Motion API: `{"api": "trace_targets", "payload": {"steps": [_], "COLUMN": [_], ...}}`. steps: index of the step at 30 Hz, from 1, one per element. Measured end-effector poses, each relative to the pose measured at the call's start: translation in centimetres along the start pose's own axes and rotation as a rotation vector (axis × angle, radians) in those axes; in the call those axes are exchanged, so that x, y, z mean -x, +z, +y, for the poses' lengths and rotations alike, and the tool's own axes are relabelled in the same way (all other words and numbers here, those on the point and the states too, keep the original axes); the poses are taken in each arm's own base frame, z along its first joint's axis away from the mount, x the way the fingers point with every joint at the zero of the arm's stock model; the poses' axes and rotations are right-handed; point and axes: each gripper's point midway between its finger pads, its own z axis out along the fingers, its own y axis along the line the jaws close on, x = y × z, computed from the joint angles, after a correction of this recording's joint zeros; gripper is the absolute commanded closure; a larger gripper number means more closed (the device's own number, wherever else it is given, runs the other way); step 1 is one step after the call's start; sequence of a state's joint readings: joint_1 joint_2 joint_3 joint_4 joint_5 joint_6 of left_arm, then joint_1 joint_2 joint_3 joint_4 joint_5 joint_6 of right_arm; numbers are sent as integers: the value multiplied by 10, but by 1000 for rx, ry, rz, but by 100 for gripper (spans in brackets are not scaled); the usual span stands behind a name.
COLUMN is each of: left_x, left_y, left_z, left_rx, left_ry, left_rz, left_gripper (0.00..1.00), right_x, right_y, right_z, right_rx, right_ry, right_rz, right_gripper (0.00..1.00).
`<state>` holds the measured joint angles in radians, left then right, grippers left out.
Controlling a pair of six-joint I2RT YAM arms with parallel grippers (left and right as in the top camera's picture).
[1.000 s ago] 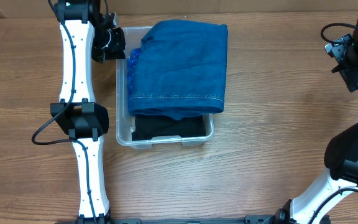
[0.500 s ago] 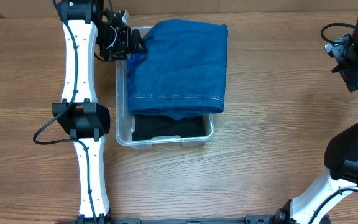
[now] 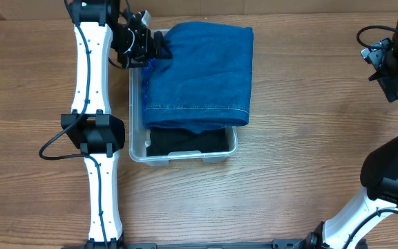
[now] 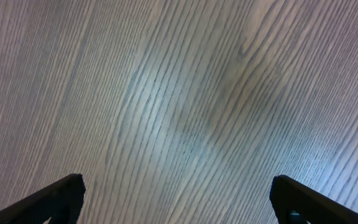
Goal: Pack container
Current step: 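Press the denim's top-left corner down into the container with the left gripper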
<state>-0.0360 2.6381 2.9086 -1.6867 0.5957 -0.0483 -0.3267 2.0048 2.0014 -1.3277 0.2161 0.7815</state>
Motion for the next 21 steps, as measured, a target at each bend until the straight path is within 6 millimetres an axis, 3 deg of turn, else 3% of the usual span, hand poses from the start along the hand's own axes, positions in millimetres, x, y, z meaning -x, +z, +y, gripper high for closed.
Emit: {"api": "trace_targets", "payload": {"steps": [11,17,21], "left_x": [-13,-17,-17], "left_y": [26,42,42], "left_z": [8,2,0], "left_rx": [-21,-53,-70], "left_ry": [-49,-32,-16], "left_rz": [90,118,117], "left_gripper": [15,30,55], "right_x": [0,0,0], "right_y": [0,0,0], "right_z": [0,0,0], "right_rx": [0,0,0], "right_ry": [0,0,0], "right_rz": [0,0,0], "right_gripper": [0,0,0]}}
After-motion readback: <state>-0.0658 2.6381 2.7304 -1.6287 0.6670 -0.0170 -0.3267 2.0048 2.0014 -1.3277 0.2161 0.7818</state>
